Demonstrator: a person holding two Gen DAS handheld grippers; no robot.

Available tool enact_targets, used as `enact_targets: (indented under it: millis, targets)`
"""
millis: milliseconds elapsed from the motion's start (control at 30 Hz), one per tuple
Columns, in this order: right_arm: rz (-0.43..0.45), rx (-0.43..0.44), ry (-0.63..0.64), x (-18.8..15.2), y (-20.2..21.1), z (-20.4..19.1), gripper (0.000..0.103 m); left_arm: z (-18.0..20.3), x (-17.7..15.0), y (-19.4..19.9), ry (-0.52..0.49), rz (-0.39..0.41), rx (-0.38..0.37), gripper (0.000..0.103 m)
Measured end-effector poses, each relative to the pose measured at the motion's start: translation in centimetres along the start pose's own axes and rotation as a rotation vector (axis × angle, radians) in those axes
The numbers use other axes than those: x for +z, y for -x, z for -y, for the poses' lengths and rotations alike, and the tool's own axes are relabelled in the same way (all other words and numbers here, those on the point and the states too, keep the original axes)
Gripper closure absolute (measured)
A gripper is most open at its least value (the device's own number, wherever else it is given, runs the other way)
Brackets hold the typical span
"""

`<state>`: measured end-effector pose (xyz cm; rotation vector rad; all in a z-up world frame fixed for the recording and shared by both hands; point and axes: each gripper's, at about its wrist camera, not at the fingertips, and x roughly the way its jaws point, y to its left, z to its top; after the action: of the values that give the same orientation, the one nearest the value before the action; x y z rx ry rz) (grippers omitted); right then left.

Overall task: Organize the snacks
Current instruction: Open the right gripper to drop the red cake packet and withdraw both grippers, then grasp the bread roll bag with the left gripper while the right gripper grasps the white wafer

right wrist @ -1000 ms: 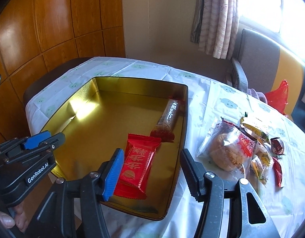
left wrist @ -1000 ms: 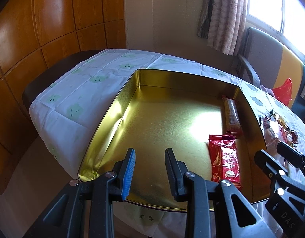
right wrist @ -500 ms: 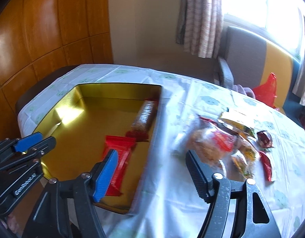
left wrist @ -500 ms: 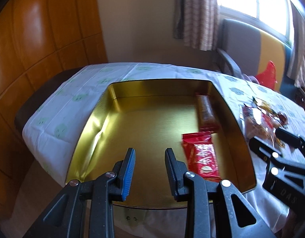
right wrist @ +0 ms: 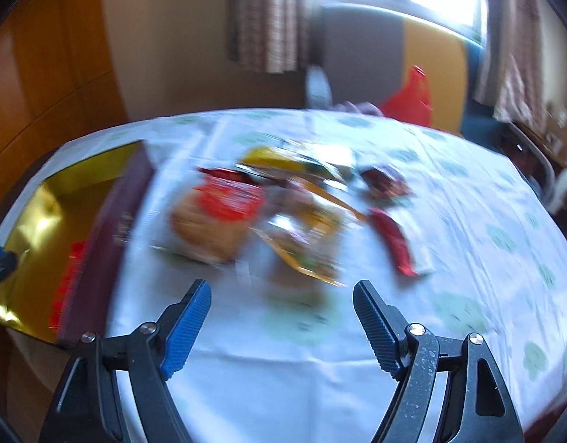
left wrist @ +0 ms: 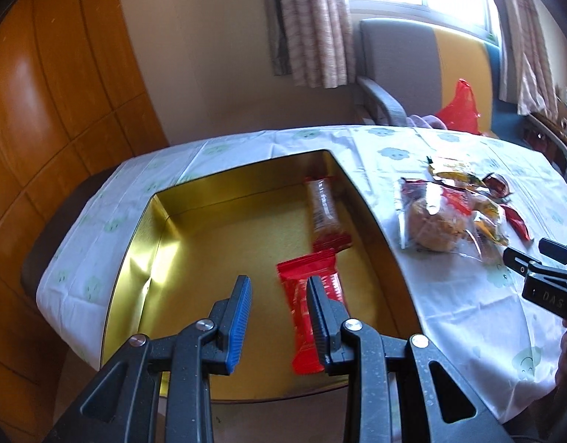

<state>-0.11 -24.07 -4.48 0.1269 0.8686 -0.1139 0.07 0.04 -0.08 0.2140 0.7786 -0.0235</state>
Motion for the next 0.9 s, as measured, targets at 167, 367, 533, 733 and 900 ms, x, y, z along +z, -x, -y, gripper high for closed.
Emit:
enact_targets:
  millis: [167, 367, 533, 733, 900]
  targets:
    - [-0.041, -0.056, -0.060, -0.9, -0.7, 3.8, 0.022, 1.7, 0.6, 0.4, -0.048, 0.016, -0.016, 0.072]
    - [-0.074, -0.095, -0.102, -2.4, -1.3, 6.7, 0.022, 3.7, 1.2, 0.3, -0.097, 0.018, -0.044, 0.072]
    - [-0.098, -0.111, -0.117, -3.2, -2.0, 7.8, 0.021, 5.2, 1.7, -0.4, -0.125, -0.007, -0.090, 0.072]
    - [-0.115, -0.111, -0.110, -3.6, -2.6, 8.1, 0.018, 6.9, 3.0, -1.6, -0.154, -0.054, -0.201, 0.072]
    - [-0.109, -0.094, -0.105, -3.7, -2.8, 7.9, 0.010, 8.6, 5.2, -2.7, -0.177, -0.077, -0.274, 0.072]
